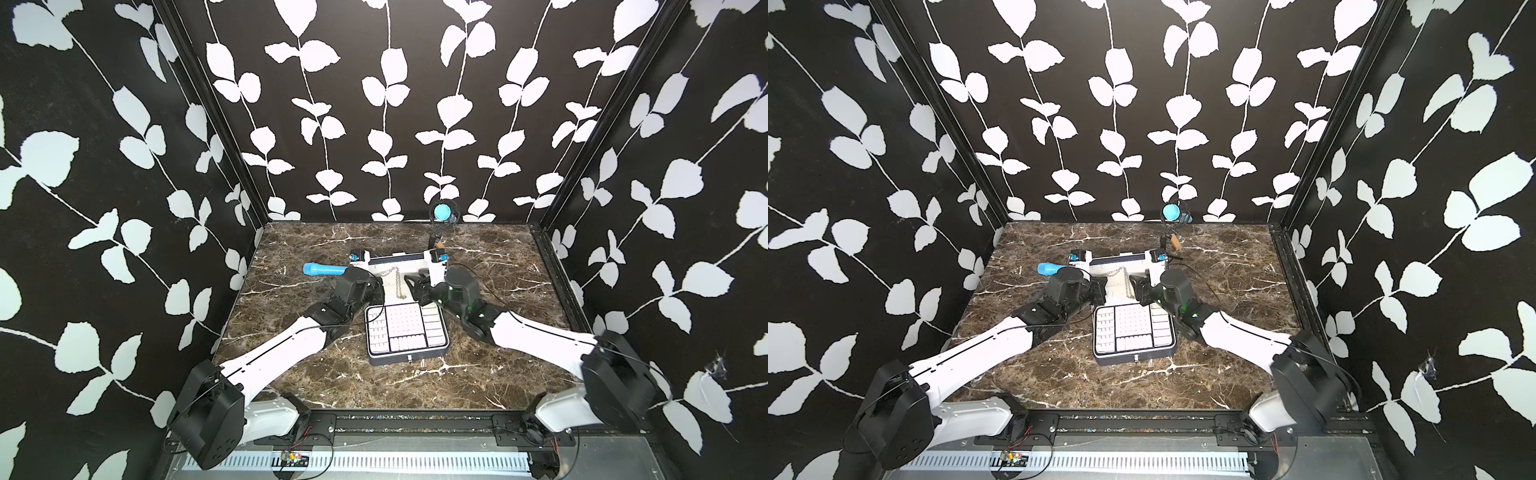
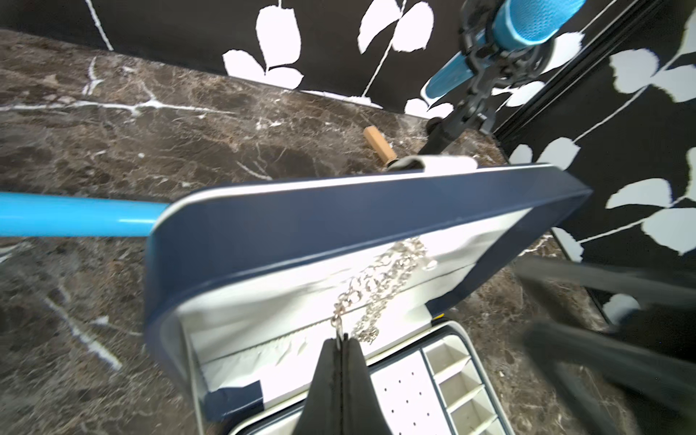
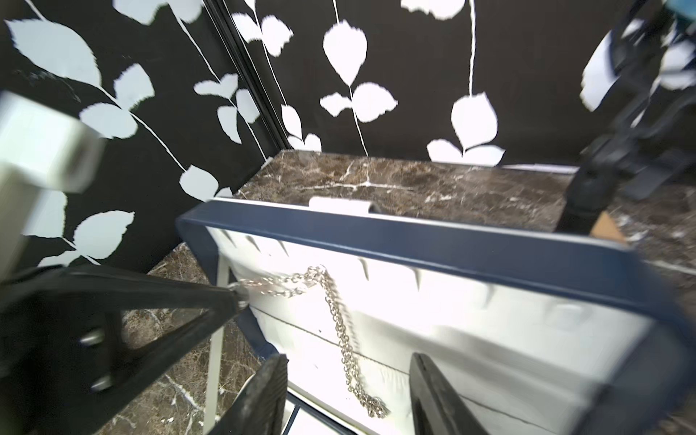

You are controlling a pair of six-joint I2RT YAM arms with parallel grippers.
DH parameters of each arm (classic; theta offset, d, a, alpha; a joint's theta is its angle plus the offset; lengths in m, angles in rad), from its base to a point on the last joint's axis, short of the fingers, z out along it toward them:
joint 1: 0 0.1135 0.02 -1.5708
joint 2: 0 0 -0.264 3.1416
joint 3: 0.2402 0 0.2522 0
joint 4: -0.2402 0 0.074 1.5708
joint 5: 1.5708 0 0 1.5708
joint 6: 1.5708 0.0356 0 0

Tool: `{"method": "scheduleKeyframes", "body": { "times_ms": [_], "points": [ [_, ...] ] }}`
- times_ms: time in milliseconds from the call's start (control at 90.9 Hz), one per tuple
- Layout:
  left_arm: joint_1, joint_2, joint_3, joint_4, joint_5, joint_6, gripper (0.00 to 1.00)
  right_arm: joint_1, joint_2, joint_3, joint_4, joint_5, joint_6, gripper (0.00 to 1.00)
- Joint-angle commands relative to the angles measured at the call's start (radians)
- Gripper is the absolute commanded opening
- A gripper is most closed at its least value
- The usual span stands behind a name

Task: Put jewelry chain into jewelry box
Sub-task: Hang the necklace on the jewelry box clasp.

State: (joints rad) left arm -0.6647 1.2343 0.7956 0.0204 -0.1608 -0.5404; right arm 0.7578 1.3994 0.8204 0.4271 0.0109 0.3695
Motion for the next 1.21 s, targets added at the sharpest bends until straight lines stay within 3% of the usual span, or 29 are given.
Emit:
{"method": "scheduleKeyframes", "body": {
  "times_ms": [0, 517, 1199],
  "points": [
    [0.003, 0.014, -0.007, -0.069, -0.044, -0.027, 0.0, -0.006, -0.057, -0.032, -0.031, 0.029, -0.04, 0.55],
    [0.002, 0.049, 0.015, -0.155, -0.044, -0.054, 0.0, -0.006, -0.105, -0.083, -0.017, 0.056, -0.042, 0.55],
    [-0.006, 0.139, 0.041, -0.122, 0.093, -0.072, 0.0, -0.006, -0.105, -0.083, -0.019, 0.061, -0.04, 0.55]
  ]
}}
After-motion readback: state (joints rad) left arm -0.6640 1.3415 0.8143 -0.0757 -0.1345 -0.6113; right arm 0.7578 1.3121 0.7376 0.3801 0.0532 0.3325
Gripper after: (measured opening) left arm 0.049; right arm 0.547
